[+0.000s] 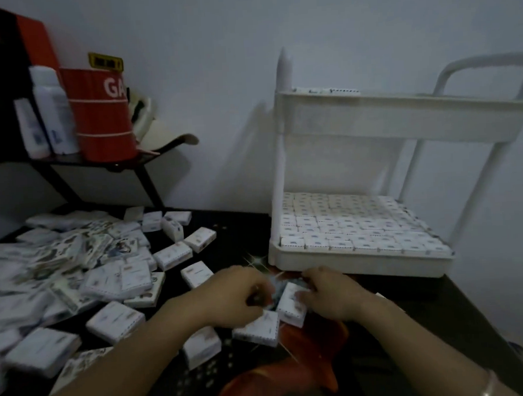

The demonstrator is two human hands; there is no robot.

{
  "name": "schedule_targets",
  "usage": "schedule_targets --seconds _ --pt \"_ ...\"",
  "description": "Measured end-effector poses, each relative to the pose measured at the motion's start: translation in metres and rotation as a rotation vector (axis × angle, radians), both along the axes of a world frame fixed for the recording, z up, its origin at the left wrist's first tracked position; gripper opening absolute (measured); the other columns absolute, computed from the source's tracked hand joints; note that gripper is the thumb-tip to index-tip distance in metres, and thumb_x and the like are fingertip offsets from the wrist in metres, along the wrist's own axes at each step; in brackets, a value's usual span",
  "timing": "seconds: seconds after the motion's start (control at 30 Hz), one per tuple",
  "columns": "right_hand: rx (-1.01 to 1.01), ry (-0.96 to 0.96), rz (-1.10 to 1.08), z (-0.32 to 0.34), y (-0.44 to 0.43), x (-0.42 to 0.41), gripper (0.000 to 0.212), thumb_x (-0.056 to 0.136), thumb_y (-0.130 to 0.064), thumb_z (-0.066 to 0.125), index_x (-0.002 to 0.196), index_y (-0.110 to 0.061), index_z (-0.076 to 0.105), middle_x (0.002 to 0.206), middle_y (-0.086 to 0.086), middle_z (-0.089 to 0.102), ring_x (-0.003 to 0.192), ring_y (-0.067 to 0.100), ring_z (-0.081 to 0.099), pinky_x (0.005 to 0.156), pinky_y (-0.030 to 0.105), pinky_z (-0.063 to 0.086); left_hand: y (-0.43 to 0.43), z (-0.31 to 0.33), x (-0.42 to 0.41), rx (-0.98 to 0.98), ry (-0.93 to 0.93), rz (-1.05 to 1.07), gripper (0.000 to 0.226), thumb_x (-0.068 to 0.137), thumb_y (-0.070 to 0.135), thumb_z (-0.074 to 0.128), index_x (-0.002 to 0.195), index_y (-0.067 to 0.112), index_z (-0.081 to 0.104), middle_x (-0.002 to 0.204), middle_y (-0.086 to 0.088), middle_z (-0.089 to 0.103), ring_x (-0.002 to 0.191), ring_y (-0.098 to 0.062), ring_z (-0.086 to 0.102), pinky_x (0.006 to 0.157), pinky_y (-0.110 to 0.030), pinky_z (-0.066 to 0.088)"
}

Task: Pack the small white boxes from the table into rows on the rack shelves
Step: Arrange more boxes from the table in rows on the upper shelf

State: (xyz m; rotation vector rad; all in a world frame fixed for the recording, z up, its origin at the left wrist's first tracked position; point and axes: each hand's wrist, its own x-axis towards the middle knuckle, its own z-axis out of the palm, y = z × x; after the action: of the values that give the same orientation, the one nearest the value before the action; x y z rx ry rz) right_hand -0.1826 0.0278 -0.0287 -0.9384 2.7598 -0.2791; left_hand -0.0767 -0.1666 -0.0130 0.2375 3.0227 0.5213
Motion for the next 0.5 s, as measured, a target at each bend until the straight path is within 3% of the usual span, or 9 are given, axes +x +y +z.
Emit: schedule_targets --seconds 0.13,0.27,0.37,0.43,0.5 --pt "-0.148 -0.023 -0.007 -0.012 -0.002 0.000 0.051 0.086 -0.049 0.064 0.131 -0.025 0.055 0.131 -0.003 0.055 0.117 0.013 0.053 0.098 0.032 0.045 -0.006 -0.016 0.001 -0.264 -0.020 -0.046 0.066 0.079 0.058 0.063 0.138 0.031 0.049 0.143 0.009 0.041 0.130 -0.015 0.031 0.106 -0.033 0.029" --pt "-0.213 -0.115 -0.018 -0.010 0.000 0.003 0.052 0.077 -0.050 0.074 0.119 -0.027 0.054 0.117 -0.008 0.059 0.103 0.009 0.057 0.090 0.031 0.050 -0.009 -0.020 0.000 -0.235 -0.009 -0.060 0.055 0.077 0.060 0.065 0.124 0.031 0.059 0.140 0.009 0.044 0.135 -0.014 0.020 0.107 -0.033 0.021" --pt "-0.276 -0.163 -0.044 -0.008 0.001 0.006 0.063 0.071 -0.044 0.082 0.120 -0.028 0.046 0.113 -0.010 0.053 0.103 0.009 0.054 0.088 0.029 0.051 -0.007 -0.018 0.002 -0.171 0.022 -0.039 0.051 0.071 0.058 0.072 0.113 0.034 0.057 0.119 0.014 0.051 0.120 -0.008 0.033 0.104 -0.030 0.026" --pt "-0.323 -0.181 -0.058 -0.005 0.004 0.007 0.071 0.071 -0.038 0.083 0.129 -0.032 0.042 0.115 -0.010 0.051 0.105 0.010 0.054 0.088 0.027 0.050 -0.006 -0.018 0.005 -0.101 0.048 -0.015 0.046 0.071 0.052 0.076 0.107 0.034 0.054 0.102 0.020 0.051 0.102 -0.005 0.043 0.091 -0.025 0.033" --pt "-0.318 -0.143 -0.064 0.001 0.008 0.007 0.063 0.074 -0.035 0.080 0.127 -0.034 0.045 0.110 -0.011 0.054 0.100 0.010 0.058 0.081 0.026 0.053 -0.005 -0.014 0.008 -0.004 0.046 0.007 0.043 0.072 0.044 0.078 0.104 0.037 0.052 0.093 0.022 0.052 0.092 -0.004 0.049 0.074 -0.020 0.037"
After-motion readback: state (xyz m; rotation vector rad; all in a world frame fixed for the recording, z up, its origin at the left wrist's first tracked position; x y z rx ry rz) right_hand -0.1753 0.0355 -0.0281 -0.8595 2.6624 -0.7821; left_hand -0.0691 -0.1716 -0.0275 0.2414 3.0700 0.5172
